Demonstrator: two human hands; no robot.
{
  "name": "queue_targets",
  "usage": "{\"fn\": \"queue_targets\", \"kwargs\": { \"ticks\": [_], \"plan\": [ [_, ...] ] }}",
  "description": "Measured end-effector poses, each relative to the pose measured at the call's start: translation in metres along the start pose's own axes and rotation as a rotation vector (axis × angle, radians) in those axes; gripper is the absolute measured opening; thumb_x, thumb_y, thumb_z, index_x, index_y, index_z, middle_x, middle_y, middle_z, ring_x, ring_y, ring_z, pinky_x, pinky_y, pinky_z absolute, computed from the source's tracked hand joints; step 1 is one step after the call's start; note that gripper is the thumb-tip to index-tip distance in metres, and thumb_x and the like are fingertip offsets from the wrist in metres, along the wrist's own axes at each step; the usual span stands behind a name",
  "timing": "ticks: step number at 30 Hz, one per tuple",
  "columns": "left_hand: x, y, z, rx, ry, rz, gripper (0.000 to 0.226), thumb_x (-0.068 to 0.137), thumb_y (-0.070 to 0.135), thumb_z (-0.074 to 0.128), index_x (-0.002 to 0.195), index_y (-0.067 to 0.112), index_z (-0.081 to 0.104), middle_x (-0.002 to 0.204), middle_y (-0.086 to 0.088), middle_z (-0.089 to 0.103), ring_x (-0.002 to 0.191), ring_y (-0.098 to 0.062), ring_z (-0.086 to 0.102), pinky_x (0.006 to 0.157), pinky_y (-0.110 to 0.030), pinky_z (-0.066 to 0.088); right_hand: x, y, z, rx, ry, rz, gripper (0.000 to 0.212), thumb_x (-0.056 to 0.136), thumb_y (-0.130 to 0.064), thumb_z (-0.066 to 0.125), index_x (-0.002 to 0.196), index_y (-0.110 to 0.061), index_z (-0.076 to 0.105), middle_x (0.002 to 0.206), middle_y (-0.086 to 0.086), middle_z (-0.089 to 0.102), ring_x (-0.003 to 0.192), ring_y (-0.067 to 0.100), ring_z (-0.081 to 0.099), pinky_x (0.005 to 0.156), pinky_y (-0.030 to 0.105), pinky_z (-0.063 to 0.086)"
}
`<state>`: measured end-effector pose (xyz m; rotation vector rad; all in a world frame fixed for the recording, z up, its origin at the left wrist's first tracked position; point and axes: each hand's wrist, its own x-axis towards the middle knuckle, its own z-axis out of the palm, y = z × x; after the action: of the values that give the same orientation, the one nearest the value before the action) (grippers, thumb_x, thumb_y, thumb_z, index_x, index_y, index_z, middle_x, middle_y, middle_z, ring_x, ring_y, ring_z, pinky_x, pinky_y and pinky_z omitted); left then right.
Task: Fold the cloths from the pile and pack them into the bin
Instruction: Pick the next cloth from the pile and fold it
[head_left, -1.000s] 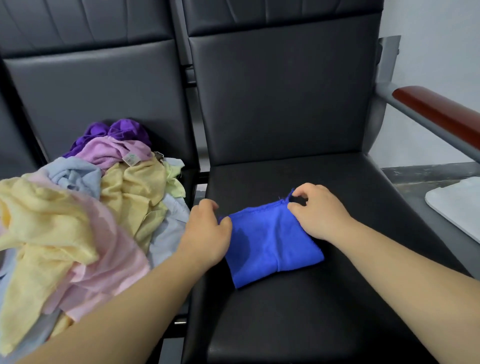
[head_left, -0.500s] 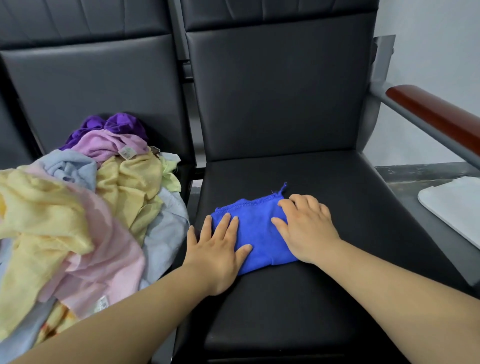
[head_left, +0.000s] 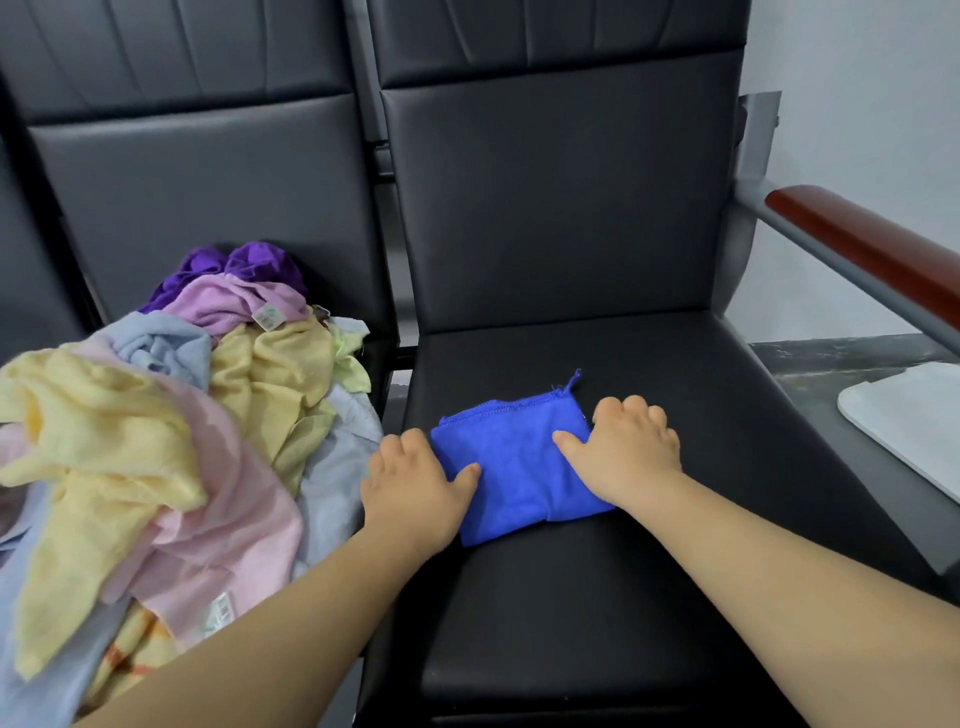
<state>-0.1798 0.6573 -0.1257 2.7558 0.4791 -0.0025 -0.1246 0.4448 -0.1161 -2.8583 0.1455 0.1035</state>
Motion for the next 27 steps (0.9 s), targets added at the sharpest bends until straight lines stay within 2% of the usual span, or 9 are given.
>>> {"fn": "queue_targets", "kwargs": {
  "ticks": [2, 5, 8, 10, 14, 16, 20, 25, 27],
  "plan": [
    [0.007, 0.006, -0.003, -0.040, -0.085, -0.108, 0.046, 0.084, 0.056, 0.060, 0.110, 0.018, 0.053, 0.119, -0.003, 0.049, 0.115, -0.029, 0.052, 0.092, -0.040, 0.047, 0.005, -0.011, -0.008, 0.073, -0.131, 0.093, 0.050, 0.093, -0.056, 0.060, 0.120, -0.015, 0.055, 0.126, 0.005, 0.054, 0.120, 0.029, 0.052, 0.091, 0.038, 0.045],
    [0.015, 0.015, -0.002, -0.224, -0.182, -0.111, 0.019, 0.090, 0.033, 0.058, 0.081, 0.017, 0.052, 0.100, -0.006, 0.059, 0.093, -0.029, 0.061, 0.071, -0.032, 0.047, 0.010, -0.020, -0.014, 0.148, -0.278, 0.076, 0.013, 0.097, -0.024, 0.055, 0.092, -0.011, 0.055, 0.099, 0.005, 0.059, 0.081, 0.022, 0.057, 0.060, 0.029, 0.040],
    [0.013, 0.032, -0.016, -0.663, -0.061, -0.136, 0.012, 0.100, 0.022, 0.053, 0.098, 0.010, 0.053, 0.095, -0.004, 0.059, 0.084, -0.019, 0.054, 0.066, -0.031, 0.039, 0.008, -0.016, -0.028, 0.539, -0.232, 0.070, 0.014, 0.096, -0.013, 0.049, 0.108, -0.012, 0.056, 0.107, 0.006, 0.060, 0.083, 0.021, 0.055, 0.061, 0.030, 0.038],
    [0.005, 0.054, -0.037, -0.809, 0.058, -0.070, 0.012, 0.104, 0.022, 0.048, 0.102, 0.010, 0.050, 0.089, 0.000, 0.056, 0.079, -0.014, 0.051, 0.061, -0.025, 0.037, 0.000, -0.007, -0.057, 0.700, -0.130, 0.062, 0.015, 0.096, -0.016, 0.049, 0.111, -0.013, 0.053, 0.108, 0.003, 0.058, 0.085, 0.018, 0.054, 0.061, 0.032, 0.037],
    [-0.016, 0.117, -0.071, -0.909, 0.140, 0.151, 0.011, 0.104, 0.025, 0.045, 0.099, 0.015, 0.047, 0.088, 0.005, 0.054, 0.077, -0.010, 0.051, 0.061, -0.021, 0.040, -0.017, 0.030, -0.126, 0.640, 0.171, -0.032, 0.014, 0.101, -0.026, 0.052, 0.107, -0.013, 0.052, 0.107, 0.001, 0.057, 0.093, 0.023, 0.053, 0.076, 0.032, 0.036],
    [-0.033, 0.151, -0.078, -0.915, 0.068, 0.265, 0.012, 0.103, 0.026, 0.044, 0.101, 0.015, 0.046, 0.088, 0.005, 0.052, 0.075, -0.009, 0.049, 0.062, -0.025, 0.042, -0.036, 0.064, -0.151, 0.605, 0.319, -0.040, 0.019, 0.103, -0.033, 0.054, 0.109, -0.015, 0.051, 0.107, -0.001, 0.056, 0.096, 0.021, 0.051, 0.080, 0.030, 0.034],
    [-0.088, 0.231, -0.064, -0.830, -0.122, 0.540, 0.013, 0.104, 0.028, 0.044, 0.096, 0.018, 0.043, 0.084, 0.006, 0.050, 0.070, -0.008, 0.045, 0.061, -0.026, 0.040, -0.099, 0.170, -0.173, 0.689, 0.600, 0.119, 0.019, 0.105, -0.035, 0.054, 0.109, -0.016, 0.050, 0.100, -0.003, 0.056, 0.095, 0.020, 0.051, 0.079, 0.030, 0.033],
    [-0.155, 0.327, -0.004, -0.616, -0.345, 0.851, 0.018, 0.104, 0.028, 0.047, 0.093, 0.017, 0.041, 0.079, 0.005, 0.049, 0.066, -0.009, 0.042, 0.057, -0.024, 0.035, -0.176, 0.291, -0.151, 0.823, 0.775, 0.447, 0.016, 0.106, -0.031, 0.052, 0.107, -0.015, 0.050, 0.091, -0.009, 0.055, 0.086, 0.023, 0.053, 0.071, 0.035, 0.035],
    [-0.179, 0.359, 0.026, -0.488, -0.456, 0.978, 0.017, 0.104, 0.026, 0.049, 0.098, 0.011, 0.041, 0.082, -0.001, 0.049, 0.070, -0.014, 0.042, 0.063, -0.030, 0.036, -0.199, 0.332, -0.129, 0.850, 0.823, 0.579, 0.015, 0.106, -0.029, 0.053, 0.107, -0.014, 0.051, 0.091, -0.010, 0.055, 0.085, 0.023, 0.054, 0.071, 0.034, 0.035]
  ]
}}
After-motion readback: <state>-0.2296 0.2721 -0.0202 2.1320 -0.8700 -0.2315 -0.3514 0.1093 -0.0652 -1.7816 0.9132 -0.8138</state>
